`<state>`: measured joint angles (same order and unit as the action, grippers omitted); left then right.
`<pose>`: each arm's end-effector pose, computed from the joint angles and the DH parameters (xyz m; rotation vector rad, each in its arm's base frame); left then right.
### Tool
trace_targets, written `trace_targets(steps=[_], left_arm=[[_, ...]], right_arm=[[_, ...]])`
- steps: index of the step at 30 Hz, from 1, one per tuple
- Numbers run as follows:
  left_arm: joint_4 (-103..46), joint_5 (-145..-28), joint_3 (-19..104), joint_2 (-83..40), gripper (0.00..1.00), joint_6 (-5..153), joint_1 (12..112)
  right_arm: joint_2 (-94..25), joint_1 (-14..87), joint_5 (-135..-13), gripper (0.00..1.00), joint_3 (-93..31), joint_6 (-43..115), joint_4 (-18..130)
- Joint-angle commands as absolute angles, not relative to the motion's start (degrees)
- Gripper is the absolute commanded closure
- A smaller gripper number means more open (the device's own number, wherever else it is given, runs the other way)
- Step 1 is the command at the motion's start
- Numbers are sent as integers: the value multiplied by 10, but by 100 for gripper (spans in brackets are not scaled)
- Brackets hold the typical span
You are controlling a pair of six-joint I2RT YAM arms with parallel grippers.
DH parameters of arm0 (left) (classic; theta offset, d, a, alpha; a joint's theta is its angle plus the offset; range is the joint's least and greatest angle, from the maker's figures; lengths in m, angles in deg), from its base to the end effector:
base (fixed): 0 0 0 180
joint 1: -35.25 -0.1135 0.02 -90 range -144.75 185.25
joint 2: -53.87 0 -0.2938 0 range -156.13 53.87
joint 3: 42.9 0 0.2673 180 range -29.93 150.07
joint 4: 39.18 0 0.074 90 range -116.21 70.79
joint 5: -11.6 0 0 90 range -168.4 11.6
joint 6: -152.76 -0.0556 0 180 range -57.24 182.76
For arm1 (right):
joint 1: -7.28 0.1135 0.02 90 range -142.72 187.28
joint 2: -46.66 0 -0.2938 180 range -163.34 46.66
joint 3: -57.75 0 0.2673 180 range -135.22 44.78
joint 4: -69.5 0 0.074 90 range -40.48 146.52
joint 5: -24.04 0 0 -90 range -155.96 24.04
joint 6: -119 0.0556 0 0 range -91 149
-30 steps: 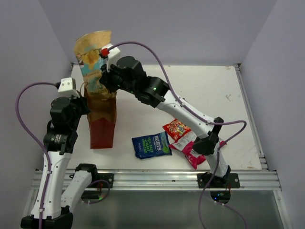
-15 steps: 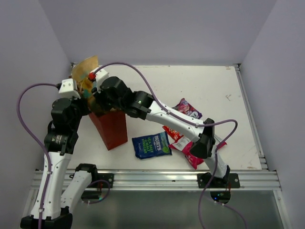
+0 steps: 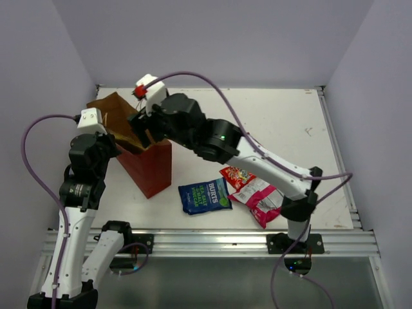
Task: Place the snacks into the paper bag
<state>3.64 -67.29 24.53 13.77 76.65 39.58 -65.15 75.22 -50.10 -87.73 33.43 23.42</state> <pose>0.1570 -0.0011 0.3911 -0.2876 1.8135 -0.0447 0.1929 0.4356 0.5071 -0.7829 1.6514 0.6578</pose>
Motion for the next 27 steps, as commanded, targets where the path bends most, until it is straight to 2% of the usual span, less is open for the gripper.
trace_targets(steps=[1,7,8,11,14,19,27], left_arm=[[33,-641,249,146,100,763,401],[50,-585,251,147,100,773,402],[52,-572,250,145,100,776,402],[54,-544,249,140,100,780,402],[63,-523,250,133,100,789,402],[67,-506,245,131,100,794,402],[63,-465,249,115,100,791,402]], right_arm=[[-508,757,-454,24,-834,308,239],[-362,757,-370,24,-555,354,257],[-351,757,-358,24,-473,370,262],[-333,756,-343,23,-341,425,280],[-338,754,-335,23,-254,468,302],[-367,716,-389,22,-163,493,380],[-425,679,-422,20,-124,481,432]])
